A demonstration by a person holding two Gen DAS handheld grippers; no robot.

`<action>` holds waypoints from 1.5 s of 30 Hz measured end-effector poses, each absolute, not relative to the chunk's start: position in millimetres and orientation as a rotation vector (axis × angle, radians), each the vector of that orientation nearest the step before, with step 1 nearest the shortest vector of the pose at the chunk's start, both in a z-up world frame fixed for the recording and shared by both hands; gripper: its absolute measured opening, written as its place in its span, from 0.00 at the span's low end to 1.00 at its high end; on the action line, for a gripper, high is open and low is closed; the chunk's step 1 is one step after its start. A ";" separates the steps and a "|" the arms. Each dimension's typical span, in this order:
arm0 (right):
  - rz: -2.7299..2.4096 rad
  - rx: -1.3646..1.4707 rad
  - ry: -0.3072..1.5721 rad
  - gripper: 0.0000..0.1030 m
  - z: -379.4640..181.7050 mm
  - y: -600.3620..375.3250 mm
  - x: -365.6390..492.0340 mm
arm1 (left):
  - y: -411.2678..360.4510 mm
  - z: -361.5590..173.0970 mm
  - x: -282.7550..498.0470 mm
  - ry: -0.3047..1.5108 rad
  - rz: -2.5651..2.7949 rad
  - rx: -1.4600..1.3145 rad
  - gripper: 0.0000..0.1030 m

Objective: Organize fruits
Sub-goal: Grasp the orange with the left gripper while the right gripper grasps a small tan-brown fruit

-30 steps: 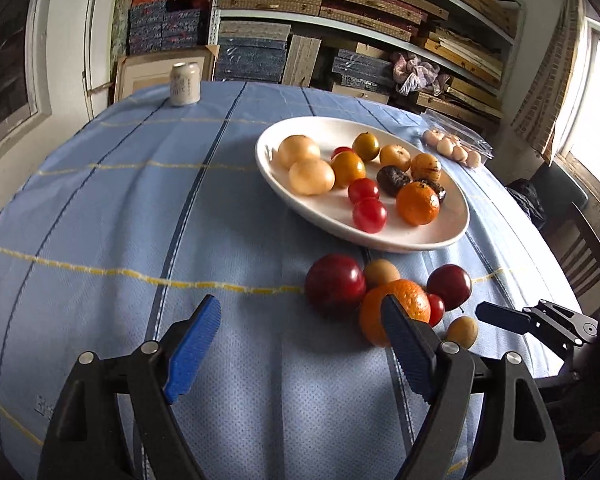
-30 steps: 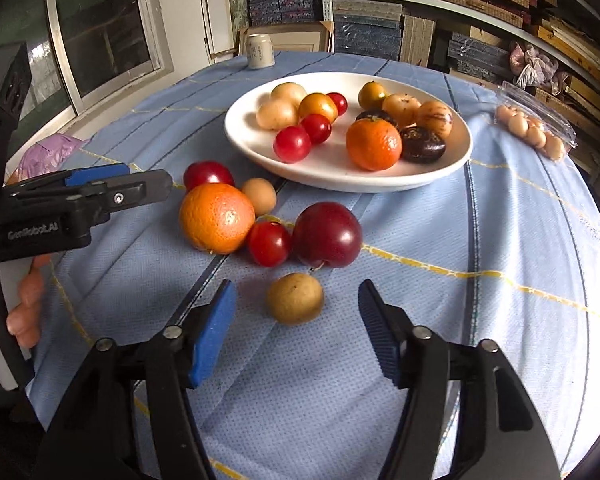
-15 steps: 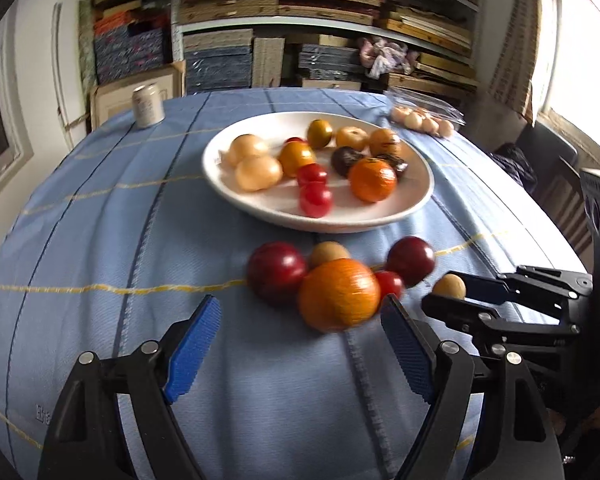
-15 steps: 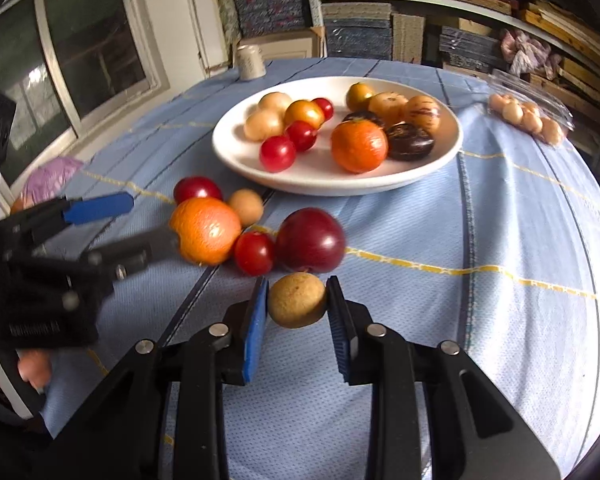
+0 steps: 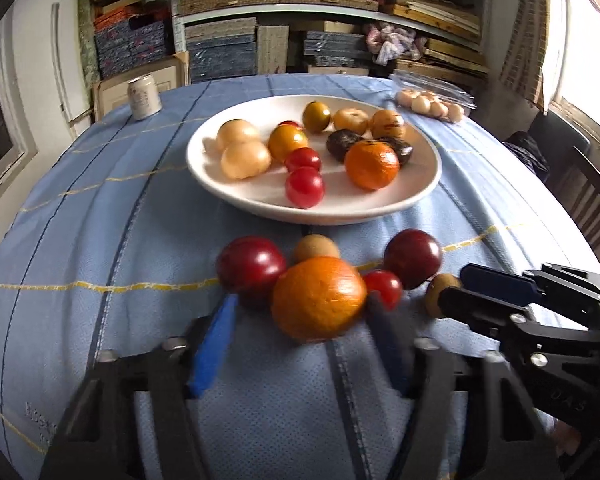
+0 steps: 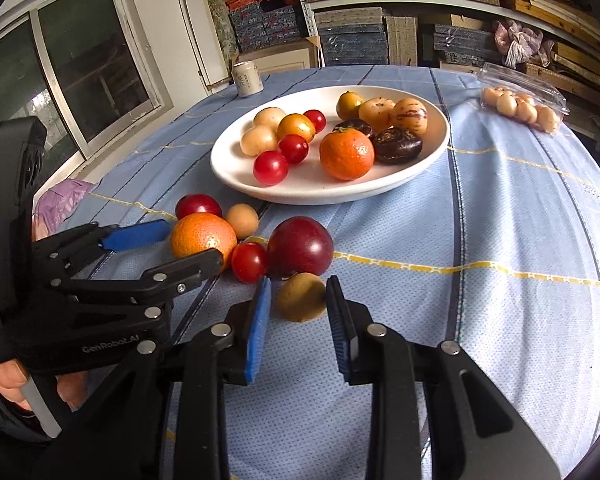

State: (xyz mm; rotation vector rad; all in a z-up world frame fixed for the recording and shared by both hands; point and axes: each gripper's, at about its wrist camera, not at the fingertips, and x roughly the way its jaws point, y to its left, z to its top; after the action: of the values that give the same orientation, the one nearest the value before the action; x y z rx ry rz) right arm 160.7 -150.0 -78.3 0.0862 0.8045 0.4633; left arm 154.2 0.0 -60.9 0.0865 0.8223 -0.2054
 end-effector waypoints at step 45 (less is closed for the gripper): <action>0.427 0.008 0.880 0.28 -89.8 -138.5 162.5 | 22.7 -68.0 132.2 0.835 -0.221 0.028 0.45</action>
State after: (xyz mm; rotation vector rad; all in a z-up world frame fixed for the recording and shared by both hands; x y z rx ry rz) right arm 162.5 -138.5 -89.8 0.0083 0.8797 0.4269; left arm 132.2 22.7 -68.0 0.0284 0.8352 -0.2210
